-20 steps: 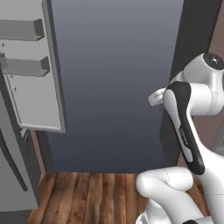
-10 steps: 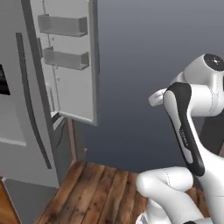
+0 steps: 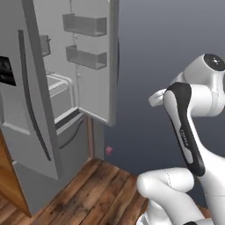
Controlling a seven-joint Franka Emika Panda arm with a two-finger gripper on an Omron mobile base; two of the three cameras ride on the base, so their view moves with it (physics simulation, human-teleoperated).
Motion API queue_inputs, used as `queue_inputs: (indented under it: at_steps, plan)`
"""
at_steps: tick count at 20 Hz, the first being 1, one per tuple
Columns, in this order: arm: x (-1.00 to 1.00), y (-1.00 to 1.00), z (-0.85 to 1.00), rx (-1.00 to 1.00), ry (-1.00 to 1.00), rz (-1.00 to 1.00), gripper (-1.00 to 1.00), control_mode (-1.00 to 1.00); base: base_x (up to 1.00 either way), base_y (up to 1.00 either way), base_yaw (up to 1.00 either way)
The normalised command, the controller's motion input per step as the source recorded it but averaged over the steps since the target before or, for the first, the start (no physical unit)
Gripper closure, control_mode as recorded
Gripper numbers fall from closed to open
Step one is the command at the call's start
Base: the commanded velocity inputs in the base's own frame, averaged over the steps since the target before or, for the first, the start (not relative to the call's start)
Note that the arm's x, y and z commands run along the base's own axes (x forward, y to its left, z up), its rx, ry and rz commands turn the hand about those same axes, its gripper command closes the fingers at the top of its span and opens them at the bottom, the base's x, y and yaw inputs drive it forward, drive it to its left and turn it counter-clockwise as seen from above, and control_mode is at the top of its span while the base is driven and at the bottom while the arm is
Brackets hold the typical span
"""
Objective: Take the cheese, chicken drumstick, and carrot from the fridge and place them on the plate on the dining counter to create an appetizer plate.
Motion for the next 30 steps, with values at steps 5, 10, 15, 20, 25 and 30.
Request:
queue_inputs:
  at_steps: [5, 10, 15, 20, 25, 30]
  plan:
    - [0.00, 0.00, 0.00, 0.00, 0.00, 0.00, -1.00, 1.00, 0.00, -0.52, 0.38]
    - [0.00, 0.00, 0.00, 0.00, 0.00, 0.00, -1.00, 1.00, 0.03, -0.41, 0.37]
    - [0.00, 0.00, 0.00, 0.00, 0.00, 0.00, -1.00, 1.00, 0.17, -0.39, 0.40]
    - [0.00, 0.00, 0.00, 0.00, 0.00, 0.00, -1.00, 1.00, 0.23, -0.51, 0.38]
    - [0.00, 0.00, 0.00, 0.00, 0.00, 0.00, -1.00, 1.00, 0.10, -0.68, 0.33]
    - [0.00, 0.00, 0.00, 0.00, 0.00, 0.00, -1.00, 1.00, 0.03, -0.54, 0.28]
